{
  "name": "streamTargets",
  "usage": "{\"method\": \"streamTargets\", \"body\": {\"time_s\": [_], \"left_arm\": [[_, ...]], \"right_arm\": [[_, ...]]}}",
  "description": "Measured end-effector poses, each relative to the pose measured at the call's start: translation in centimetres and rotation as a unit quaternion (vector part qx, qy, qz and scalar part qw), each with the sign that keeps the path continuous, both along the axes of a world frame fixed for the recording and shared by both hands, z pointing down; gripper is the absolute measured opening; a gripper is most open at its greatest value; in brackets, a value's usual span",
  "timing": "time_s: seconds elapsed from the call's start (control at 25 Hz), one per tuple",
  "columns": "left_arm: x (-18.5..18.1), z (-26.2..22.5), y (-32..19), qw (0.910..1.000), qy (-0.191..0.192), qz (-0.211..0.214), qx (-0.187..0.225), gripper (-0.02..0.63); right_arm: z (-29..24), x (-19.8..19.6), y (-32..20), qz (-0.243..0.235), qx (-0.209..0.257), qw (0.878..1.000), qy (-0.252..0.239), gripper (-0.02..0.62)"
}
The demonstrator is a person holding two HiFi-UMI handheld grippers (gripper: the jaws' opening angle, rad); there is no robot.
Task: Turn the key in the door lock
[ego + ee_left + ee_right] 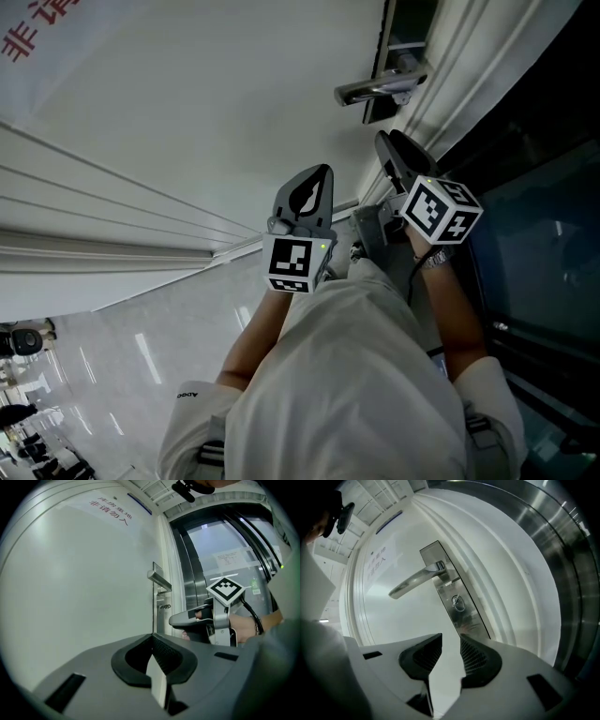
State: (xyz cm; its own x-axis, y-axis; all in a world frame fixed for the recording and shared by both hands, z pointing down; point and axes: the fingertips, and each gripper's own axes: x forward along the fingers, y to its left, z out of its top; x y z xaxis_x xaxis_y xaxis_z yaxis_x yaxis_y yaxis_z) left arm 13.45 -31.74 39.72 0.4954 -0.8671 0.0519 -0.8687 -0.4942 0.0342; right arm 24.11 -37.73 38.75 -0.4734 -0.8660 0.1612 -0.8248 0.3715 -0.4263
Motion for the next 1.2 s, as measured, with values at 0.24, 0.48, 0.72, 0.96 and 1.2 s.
{"method": "streamTargets", "body": {"time_s": [0.24, 0.48, 0.72, 0.96, 1.2], "left_arm": [[-0.5, 0.1, 0.2, 1.0, 0.002, -0.007, 0.0, 0.008], [-2.5, 0.5, 0.8, 0.9993, 0.006, -0.038, -0.001, 0.008], [-6.6, 1.2, 0.9, 0.9967, 0.005, -0.081, -0.01, 0.009], [-10.9, 2.1, 1.6, 0.9902, 0.005, -0.139, -0.016, 0.009], [-14.8, 2.1, 3.3, 0.9784, 0.006, -0.206, -0.013, 0.008]], "right_arm": [[1.0, -0.3, 1.3, 0.005, 0.014, 1.0, 0.02, 0.054], [1.7, -3.0, 2.8, -0.038, 0.034, 0.998, 0.041, 0.002], [1.4, -9.0, 3.5, -0.115, 0.07, 0.99, 0.04, 0.002], [1.7, -14.8, 4.6, -0.203, 0.102, 0.973, 0.039, 0.003], [1.8, -19.5, 6.4, -0.273, 0.104, 0.956, 0.038, 0.003]]}}
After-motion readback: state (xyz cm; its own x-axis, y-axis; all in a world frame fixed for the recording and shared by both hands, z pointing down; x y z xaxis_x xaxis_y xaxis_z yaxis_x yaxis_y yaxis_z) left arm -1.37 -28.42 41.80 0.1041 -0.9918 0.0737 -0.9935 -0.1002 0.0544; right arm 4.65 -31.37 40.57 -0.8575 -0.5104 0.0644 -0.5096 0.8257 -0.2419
